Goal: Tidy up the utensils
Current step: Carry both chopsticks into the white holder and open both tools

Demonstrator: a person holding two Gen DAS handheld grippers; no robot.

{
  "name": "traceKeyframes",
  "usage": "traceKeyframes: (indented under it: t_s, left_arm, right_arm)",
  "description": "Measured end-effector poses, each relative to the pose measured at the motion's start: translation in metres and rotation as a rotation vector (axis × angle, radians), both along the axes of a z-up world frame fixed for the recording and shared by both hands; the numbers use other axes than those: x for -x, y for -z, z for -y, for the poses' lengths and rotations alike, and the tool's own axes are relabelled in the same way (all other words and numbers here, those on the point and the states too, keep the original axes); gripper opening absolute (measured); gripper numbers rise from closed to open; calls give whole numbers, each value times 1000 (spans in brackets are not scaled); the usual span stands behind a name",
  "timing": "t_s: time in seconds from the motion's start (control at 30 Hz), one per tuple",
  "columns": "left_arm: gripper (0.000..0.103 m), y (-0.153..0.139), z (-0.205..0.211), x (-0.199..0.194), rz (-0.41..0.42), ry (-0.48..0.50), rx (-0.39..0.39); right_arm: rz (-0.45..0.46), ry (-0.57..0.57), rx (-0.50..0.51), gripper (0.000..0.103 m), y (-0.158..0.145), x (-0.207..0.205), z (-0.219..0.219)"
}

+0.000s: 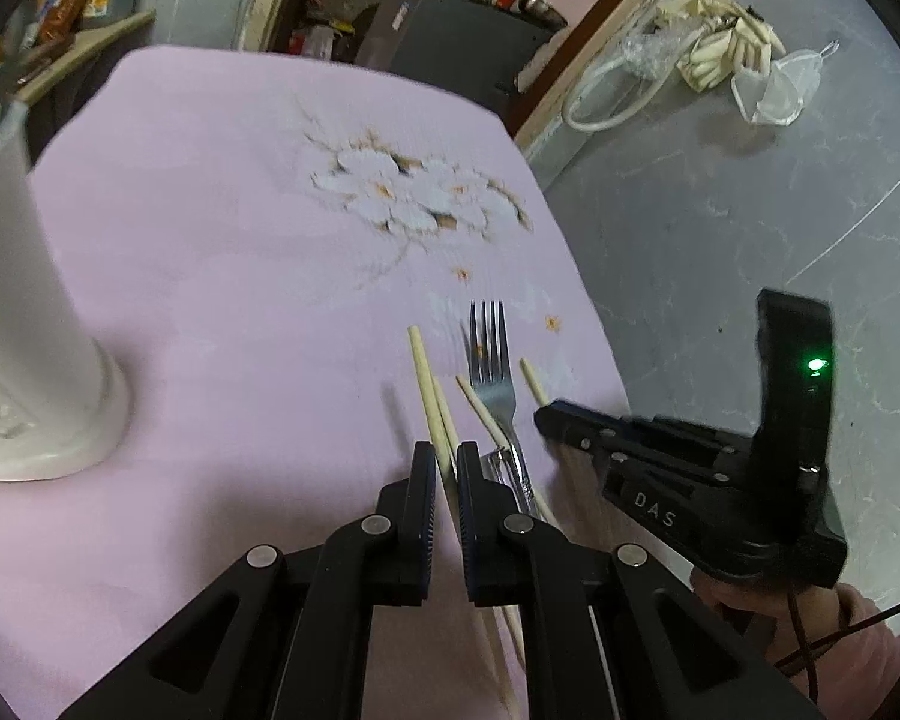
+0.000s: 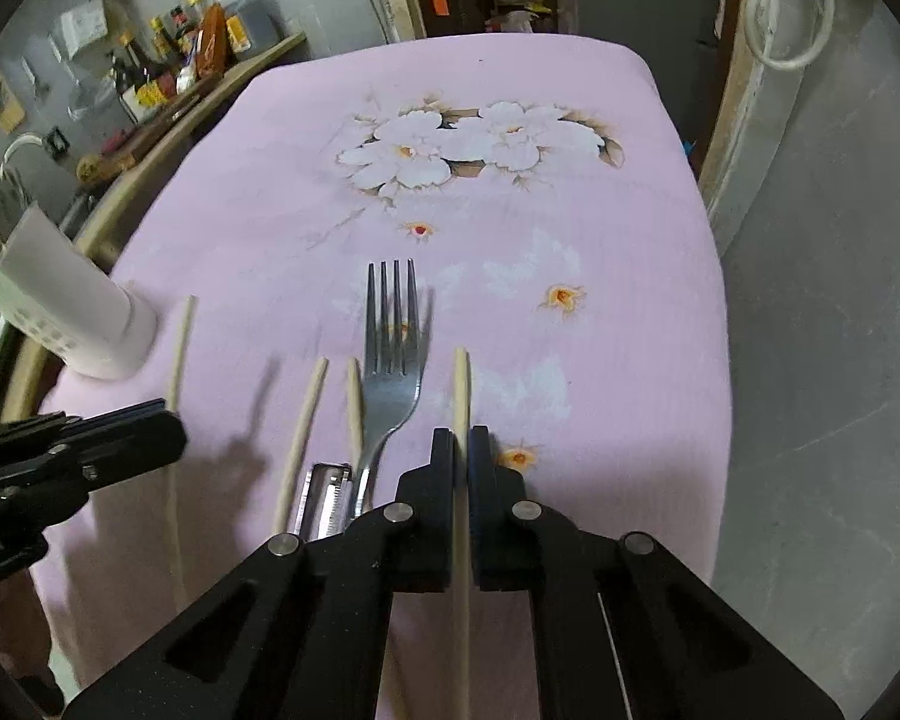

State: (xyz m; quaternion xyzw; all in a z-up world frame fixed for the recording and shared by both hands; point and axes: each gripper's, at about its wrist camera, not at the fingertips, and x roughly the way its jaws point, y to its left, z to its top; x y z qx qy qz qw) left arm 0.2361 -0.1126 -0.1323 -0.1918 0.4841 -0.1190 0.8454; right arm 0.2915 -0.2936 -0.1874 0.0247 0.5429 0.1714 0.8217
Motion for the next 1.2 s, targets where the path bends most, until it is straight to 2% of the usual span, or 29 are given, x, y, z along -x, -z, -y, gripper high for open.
traceKeyframes:
  t_s: [0.1, 0.2, 0.47, 0.97, 1.2]
  left_arm:
    - [7, -12, -6, 6, 36, -18, -1]
    - [6, -26, -13, 13, 83, -37, -4]
    - [5, -75, -45, 37, 203, -91, -21]
    - [5, -159, -161, 55, 393, -213, -28]
    - [5, -175, -219, 47, 475, -320, -63]
  right_arm:
    - [17, 50, -108, 4, -9, 10, 11]
    - [105, 85, -221, 4, -30, 30, 20]
    - [279, 155, -423, 4, -79, 64, 15]
    - [574, 41, -645, 4, -185, 48, -103]
    - [656, 77, -746, 4, -197, 27, -155]
